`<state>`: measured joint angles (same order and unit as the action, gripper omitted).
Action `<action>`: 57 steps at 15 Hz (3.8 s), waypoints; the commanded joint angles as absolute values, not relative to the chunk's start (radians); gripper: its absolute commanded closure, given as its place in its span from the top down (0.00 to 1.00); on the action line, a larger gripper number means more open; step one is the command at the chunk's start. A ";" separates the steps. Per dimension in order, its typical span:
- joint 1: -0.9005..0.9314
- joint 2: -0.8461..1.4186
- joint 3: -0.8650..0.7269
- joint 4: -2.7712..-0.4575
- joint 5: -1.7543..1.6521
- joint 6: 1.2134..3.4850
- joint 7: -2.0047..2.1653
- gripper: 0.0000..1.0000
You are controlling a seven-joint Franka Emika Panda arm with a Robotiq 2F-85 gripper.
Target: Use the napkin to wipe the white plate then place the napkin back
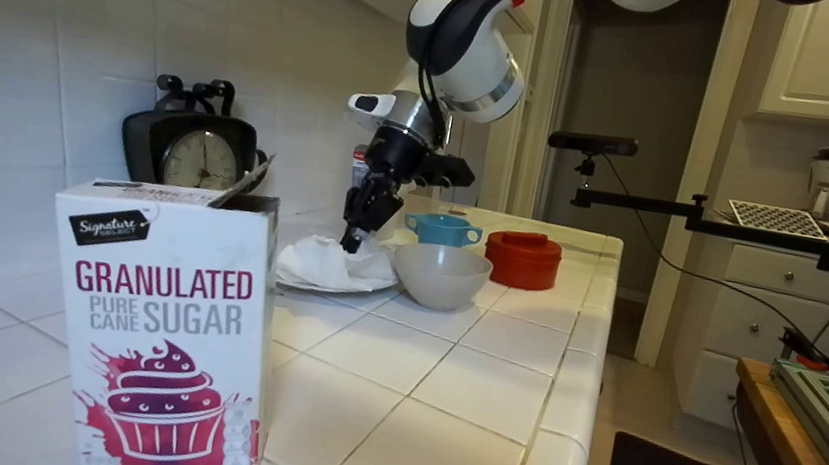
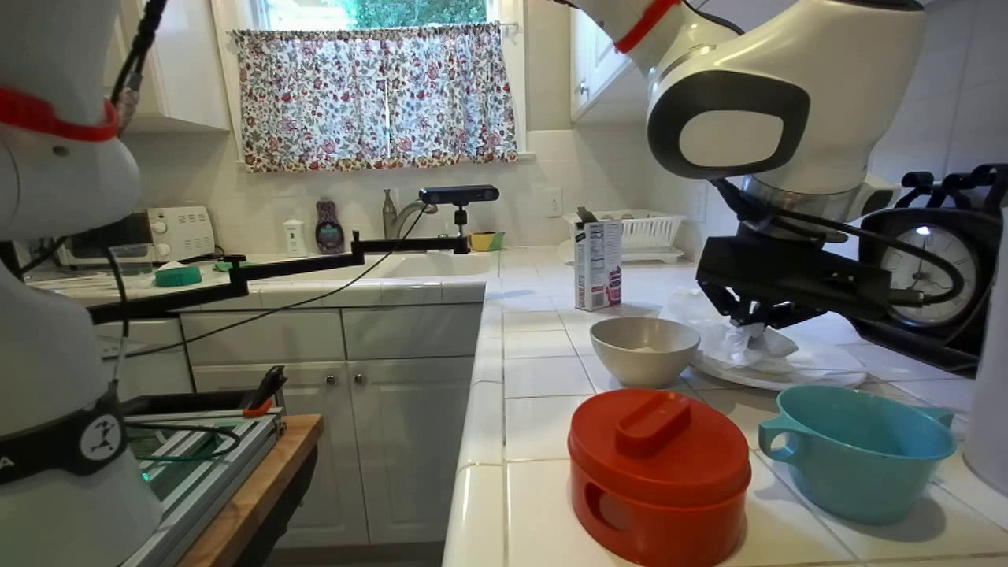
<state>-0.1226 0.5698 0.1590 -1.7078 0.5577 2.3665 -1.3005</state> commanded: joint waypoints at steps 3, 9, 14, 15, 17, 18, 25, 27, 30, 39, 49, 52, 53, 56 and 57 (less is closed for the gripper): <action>-0.139 0.590 0.186 -1.697 0.458 2.369 -1.361 0.00; -0.139 0.586 0.214 -1.709 0.419 2.420 -1.365 0.00; -0.133 0.602 0.221 -1.698 0.410 2.526 -1.338 0.00; -0.133 0.603 0.221 -1.700 0.403 2.547 -1.337 0.00; -0.139 0.603 0.231 -1.710 0.391 2.561 -1.347 0.00; -0.144 0.599 0.238 -1.719 0.385 2.548 -1.357 0.00; -0.165 0.586 0.272 -1.734 0.387 2.430 -1.420 0.00; -0.156 0.595 0.257 -1.726 0.386 2.476 -1.396 0.00; -0.161 0.609 0.260 -1.721 0.403 2.601 -1.384 0.00; -0.200 0.602 0.309 -1.742 0.368 2.491 -1.417 0.00; -0.185 0.616 0.252 -1.685 0.413 2.472 -1.412 0.00; -0.196 0.645 0.287 -1.675 0.434 2.588 -1.390 0.00; -0.195 0.651 0.294 -1.675 0.426 2.610 -1.375 0.00; -0.208 0.660 0.328 -1.686 0.404 2.606 -1.370 0.00; -0.211 0.657 0.333 -1.694 0.394 2.579 -1.375 0.00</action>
